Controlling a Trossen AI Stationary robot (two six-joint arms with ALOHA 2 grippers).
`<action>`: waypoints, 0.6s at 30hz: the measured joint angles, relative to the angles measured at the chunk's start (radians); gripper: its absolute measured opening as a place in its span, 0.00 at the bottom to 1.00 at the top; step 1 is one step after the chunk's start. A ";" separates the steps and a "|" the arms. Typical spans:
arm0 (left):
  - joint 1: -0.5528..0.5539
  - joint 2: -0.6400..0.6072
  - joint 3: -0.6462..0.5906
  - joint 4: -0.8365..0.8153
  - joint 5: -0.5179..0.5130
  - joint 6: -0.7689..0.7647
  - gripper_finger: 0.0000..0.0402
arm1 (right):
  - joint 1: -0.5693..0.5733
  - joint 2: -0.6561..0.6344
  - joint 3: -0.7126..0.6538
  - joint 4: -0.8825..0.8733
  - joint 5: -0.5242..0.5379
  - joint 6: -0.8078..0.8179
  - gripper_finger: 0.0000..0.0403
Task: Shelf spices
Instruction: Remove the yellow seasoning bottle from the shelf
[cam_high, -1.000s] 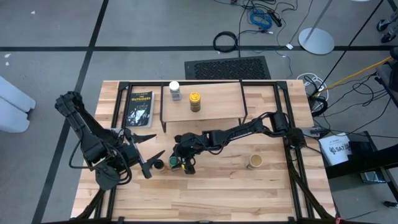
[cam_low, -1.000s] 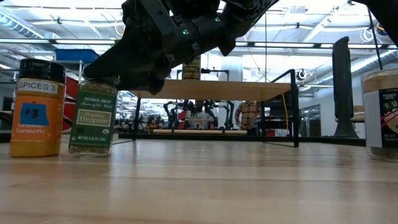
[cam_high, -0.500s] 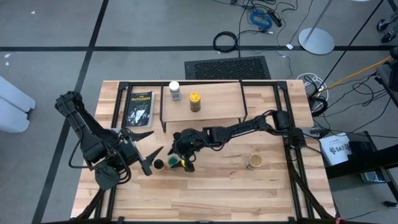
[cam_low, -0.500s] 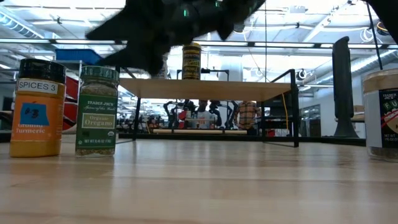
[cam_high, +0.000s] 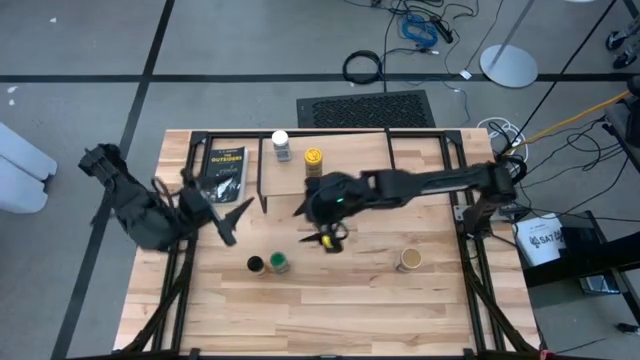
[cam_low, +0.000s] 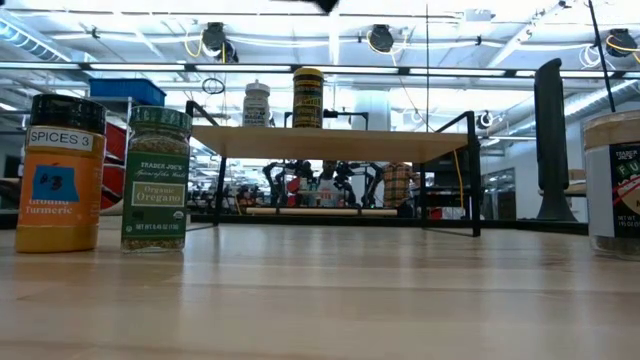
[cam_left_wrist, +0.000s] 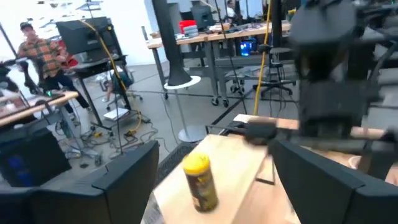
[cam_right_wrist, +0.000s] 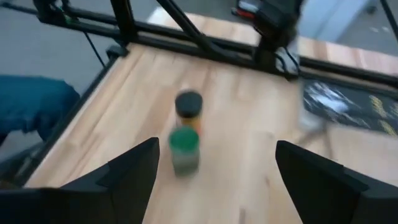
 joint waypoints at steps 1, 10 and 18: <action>0.027 -0.009 0.014 0.001 0.035 0.030 0.81 | 0.000 -0.032 0.000 -0.042 0.011 0.005 0.77; 0.371 -0.039 0.104 -0.003 0.479 0.154 0.81 | 0.000 -0.180 0.000 -0.410 0.031 0.076 0.77; 0.673 0.040 0.114 -0.006 0.884 0.152 0.81 | -0.002 -0.182 -0.022 -0.467 0.041 0.077 0.77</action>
